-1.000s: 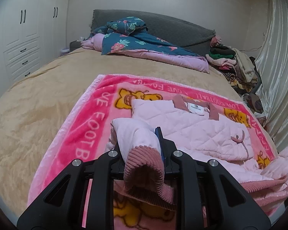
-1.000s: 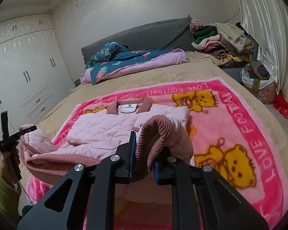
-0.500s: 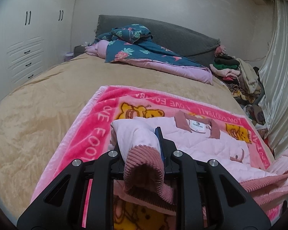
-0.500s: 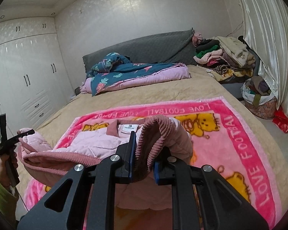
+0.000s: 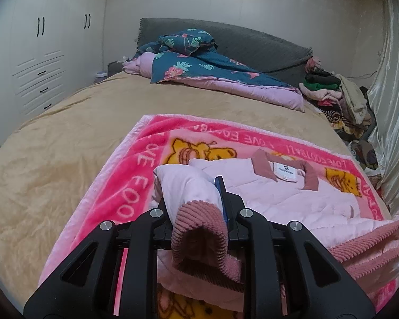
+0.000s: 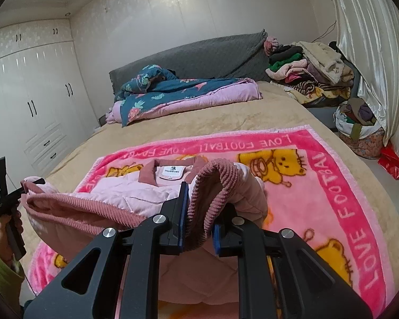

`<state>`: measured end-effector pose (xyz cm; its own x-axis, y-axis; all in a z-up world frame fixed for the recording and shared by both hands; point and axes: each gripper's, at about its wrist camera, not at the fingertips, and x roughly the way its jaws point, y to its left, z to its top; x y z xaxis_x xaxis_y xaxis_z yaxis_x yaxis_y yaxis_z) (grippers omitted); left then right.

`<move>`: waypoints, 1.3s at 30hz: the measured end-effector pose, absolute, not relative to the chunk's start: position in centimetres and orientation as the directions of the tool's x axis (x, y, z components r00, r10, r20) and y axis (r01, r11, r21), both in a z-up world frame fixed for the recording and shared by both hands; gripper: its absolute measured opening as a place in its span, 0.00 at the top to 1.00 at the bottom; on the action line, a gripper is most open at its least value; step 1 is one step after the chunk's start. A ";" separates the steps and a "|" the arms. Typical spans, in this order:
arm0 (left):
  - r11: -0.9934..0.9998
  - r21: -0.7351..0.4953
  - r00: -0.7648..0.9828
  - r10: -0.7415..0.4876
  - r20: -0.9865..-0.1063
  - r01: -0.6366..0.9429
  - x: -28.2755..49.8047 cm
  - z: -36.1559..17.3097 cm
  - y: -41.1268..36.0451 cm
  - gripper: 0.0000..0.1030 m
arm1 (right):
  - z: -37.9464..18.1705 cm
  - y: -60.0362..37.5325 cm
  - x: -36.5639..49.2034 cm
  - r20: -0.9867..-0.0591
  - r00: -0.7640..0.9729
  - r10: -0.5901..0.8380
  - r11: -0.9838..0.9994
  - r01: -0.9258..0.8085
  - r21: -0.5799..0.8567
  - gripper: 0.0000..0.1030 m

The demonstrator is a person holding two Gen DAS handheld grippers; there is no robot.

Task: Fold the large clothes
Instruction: 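Lay the held hem over the folded upper body with both tools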

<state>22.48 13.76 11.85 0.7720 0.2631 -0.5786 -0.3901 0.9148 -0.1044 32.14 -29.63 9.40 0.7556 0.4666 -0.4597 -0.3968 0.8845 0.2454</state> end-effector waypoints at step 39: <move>0.931 0.024 0.697 0.289 -0.656 -0.364 27.7 5.4 13.3 0.84 | 0.1 -28.3 41.7 -0.668 0.581 0.466 0.885 -0.304 0.353 0.85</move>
